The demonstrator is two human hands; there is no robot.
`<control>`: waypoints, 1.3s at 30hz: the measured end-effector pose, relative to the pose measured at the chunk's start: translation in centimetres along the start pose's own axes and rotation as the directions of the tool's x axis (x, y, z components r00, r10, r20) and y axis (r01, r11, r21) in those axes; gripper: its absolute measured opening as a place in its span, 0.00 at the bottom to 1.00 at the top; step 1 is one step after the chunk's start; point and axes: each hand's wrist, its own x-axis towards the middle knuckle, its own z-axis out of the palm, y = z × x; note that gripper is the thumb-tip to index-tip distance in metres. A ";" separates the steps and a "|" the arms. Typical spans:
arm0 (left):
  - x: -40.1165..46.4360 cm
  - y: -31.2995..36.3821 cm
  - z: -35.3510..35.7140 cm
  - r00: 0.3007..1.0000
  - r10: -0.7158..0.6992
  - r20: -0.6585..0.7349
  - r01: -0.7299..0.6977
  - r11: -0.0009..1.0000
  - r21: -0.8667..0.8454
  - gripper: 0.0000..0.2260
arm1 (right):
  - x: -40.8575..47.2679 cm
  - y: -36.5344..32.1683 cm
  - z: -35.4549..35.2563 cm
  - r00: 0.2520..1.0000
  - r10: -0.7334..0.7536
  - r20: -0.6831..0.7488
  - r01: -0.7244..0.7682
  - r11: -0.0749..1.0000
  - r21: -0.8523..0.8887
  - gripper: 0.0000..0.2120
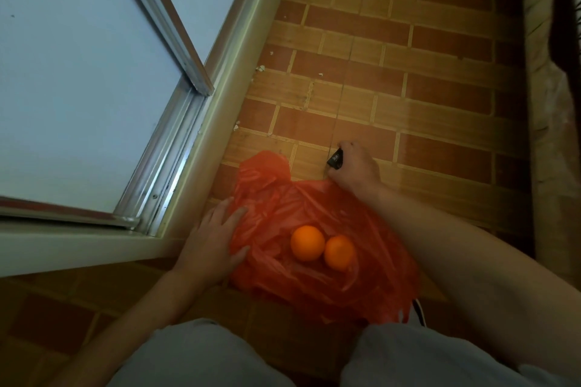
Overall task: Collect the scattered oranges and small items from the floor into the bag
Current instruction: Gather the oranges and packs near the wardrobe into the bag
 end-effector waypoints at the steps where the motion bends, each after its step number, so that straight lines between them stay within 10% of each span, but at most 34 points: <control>1: 0.0 -0.1 0.1 1.000 0.001 0.001 -0.001 1.000 -0.003 0.39 | -0.1 -0.3 -0.6 0.999 0.000 -0.045 0.003 0.997 0.071 0.28; 7: 0.5 -0.2 0.2 1.000 -0.024 -0.004 0.024 0.999 -0.035 0.38 | -5.4 -4.1 -2.2 0.962 -0.258 -0.090 0.271 0.944 0.187 0.32; 21: 0.6 0.4 0.2 1.000 0.003 0.001 -0.003 1.000 -0.008 0.36 | -14.8 -5.2 3.7 0.756 -0.561 0.337 0.579 0.813 0.056 0.26; 39: 3.3 3.9 0.2 0.980 0.178 -0.093 -0.160 0.971 0.177 0.26 | -15.6 0.5 0.1 0.895 -0.403 0.192 0.417 0.908 -0.037 0.19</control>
